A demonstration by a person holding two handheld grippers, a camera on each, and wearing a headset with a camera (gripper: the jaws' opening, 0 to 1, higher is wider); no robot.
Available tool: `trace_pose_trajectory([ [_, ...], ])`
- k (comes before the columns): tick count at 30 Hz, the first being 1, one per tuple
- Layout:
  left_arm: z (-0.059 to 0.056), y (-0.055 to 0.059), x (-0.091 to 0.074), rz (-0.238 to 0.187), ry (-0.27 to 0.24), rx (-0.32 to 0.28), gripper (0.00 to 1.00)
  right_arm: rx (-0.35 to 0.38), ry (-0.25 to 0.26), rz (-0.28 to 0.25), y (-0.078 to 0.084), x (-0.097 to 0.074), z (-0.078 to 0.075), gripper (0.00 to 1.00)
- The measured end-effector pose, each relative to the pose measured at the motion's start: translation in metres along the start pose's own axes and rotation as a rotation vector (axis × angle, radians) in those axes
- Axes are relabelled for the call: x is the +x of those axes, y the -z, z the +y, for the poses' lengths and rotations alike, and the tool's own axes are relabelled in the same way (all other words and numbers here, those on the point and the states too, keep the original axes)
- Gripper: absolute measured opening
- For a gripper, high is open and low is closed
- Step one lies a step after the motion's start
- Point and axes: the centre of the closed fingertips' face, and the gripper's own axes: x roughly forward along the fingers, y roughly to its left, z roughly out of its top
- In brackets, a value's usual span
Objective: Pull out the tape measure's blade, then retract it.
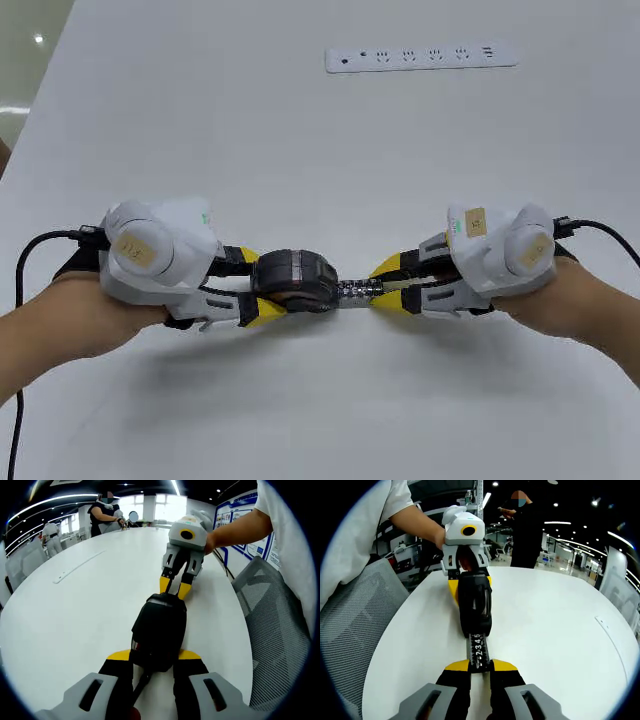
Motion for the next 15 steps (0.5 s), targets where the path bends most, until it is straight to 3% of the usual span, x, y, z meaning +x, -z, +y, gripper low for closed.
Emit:
trace_pose_trajectory([
  [15,0.000,-0.001,0.000,0.004,0.001,-0.001,0.25,0.011,0.023,0.027,0.013,-0.021,0.000,0.11],
])
